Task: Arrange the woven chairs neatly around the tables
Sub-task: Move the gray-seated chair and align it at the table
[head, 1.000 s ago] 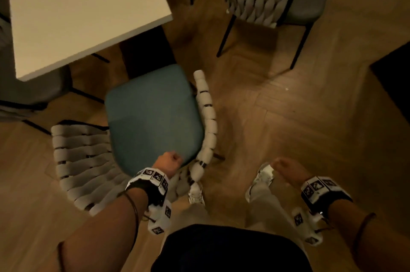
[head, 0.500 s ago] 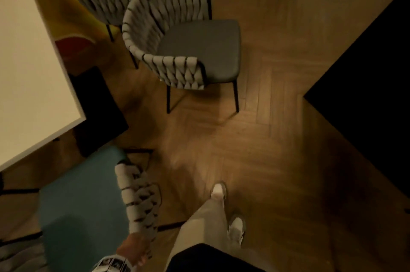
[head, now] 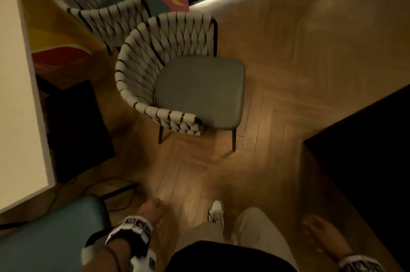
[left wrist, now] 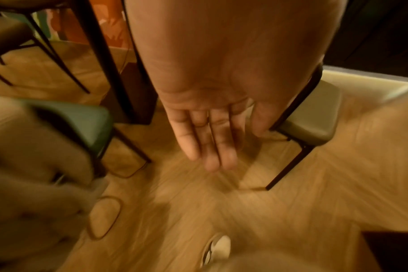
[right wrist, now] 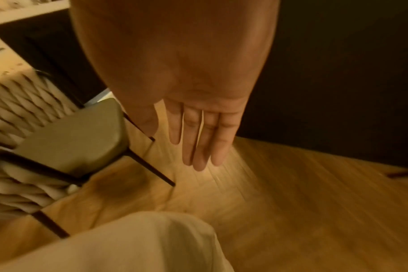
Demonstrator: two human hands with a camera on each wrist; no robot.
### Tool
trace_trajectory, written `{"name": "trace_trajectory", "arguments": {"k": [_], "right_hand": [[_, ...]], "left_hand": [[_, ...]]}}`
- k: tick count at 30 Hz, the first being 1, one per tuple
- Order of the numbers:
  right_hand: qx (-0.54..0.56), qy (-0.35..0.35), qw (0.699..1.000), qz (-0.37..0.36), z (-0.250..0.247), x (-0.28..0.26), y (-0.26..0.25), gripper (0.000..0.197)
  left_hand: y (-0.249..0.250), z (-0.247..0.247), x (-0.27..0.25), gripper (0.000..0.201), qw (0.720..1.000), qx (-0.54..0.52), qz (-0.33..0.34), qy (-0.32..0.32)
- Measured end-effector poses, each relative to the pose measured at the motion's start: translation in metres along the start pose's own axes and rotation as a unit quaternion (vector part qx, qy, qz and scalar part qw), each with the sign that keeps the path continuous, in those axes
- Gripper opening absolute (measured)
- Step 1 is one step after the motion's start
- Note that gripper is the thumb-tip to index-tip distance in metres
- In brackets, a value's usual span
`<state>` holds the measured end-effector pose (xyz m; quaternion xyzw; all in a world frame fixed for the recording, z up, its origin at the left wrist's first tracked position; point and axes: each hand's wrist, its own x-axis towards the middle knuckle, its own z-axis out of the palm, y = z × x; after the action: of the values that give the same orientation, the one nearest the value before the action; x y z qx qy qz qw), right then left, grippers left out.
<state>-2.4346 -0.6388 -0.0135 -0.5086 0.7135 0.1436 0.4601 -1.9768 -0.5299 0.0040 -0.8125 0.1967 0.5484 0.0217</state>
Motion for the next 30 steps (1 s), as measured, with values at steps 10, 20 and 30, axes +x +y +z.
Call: {"name": "trace_trajectory", "arguments": {"k": [10,20,30], "right_hand": [[-0.153,-0.098,0.944,-0.275,-0.061,0.115,-0.292,0.018],[-0.280,-0.206,0.839,-0.420,0.043,0.131,-0.522,0.044],[-0.383,-0.212,0.796,-0.417,0.175,0.142,-0.582,0.085]], "left_hand": [[0.138,-0.078,0.044,0.023,0.991,-0.092,0.072,0.069],[0.089,-0.066,0.038,0.026,0.978,-0.188,-0.054,0.071],[-0.016,-0.017,0.034,0.029,0.950,-0.264,-0.160,0.047]]}}
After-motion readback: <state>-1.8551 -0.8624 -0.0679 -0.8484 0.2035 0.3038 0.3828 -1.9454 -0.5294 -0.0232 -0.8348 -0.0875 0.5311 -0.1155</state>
